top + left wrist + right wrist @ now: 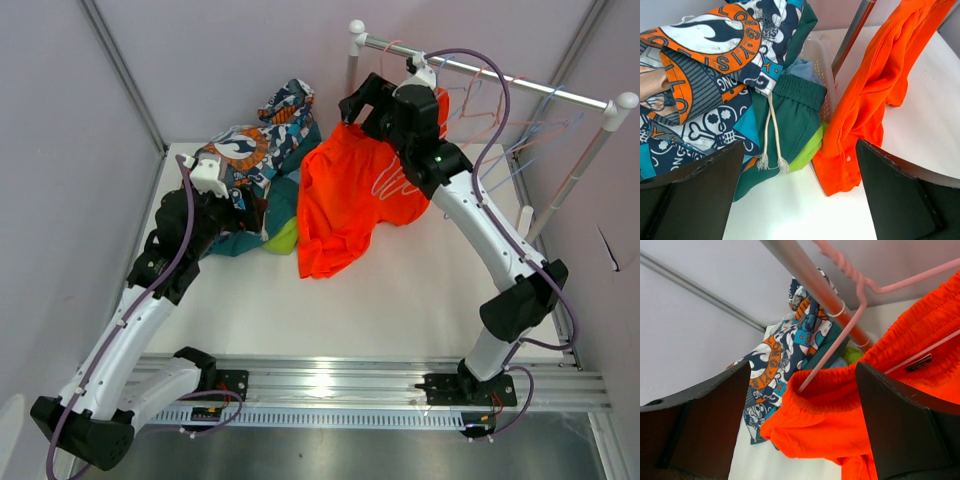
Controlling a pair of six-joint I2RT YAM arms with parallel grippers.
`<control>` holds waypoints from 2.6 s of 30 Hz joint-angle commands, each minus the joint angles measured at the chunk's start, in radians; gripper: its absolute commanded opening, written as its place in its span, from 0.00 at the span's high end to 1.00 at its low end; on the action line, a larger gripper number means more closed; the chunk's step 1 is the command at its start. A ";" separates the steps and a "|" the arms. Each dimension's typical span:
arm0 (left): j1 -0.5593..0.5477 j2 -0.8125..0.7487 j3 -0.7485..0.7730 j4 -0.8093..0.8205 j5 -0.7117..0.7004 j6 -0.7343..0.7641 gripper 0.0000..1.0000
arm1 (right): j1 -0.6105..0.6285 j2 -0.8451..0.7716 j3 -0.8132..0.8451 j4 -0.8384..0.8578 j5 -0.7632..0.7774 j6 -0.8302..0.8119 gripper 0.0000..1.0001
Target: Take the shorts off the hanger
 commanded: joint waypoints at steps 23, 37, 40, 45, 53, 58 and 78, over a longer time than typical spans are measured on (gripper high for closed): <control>-0.003 -0.039 -0.008 0.098 0.196 -0.001 0.01 | 0.117 -0.041 0.046 0.121 0.108 -0.040 1.00; -0.098 -0.007 -0.049 0.440 0.556 -0.124 0.01 | 0.135 -0.208 0.010 0.123 0.108 0.059 1.00; -0.155 0.006 -0.100 0.557 0.560 -0.149 0.01 | 0.133 -0.254 -0.034 0.134 0.108 0.108 1.00; -0.240 0.088 -0.108 0.655 0.547 -0.161 0.01 | 0.135 -0.305 -0.092 0.150 0.111 0.157 1.00; -0.277 0.253 -0.085 0.763 0.402 -0.155 0.21 | 0.135 -0.345 -0.097 0.127 0.094 0.197 1.00; -0.282 0.274 -0.069 0.764 0.328 -0.181 1.00 | 0.114 -0.391 -0.155 0.121 0.099 0.209 1.00; -0.508 -0.356 -0.401 0.378 -0.075 -0.210 1.00 | -0.071 -0.373 -0.145 0.138 -0.096 0.345 1.00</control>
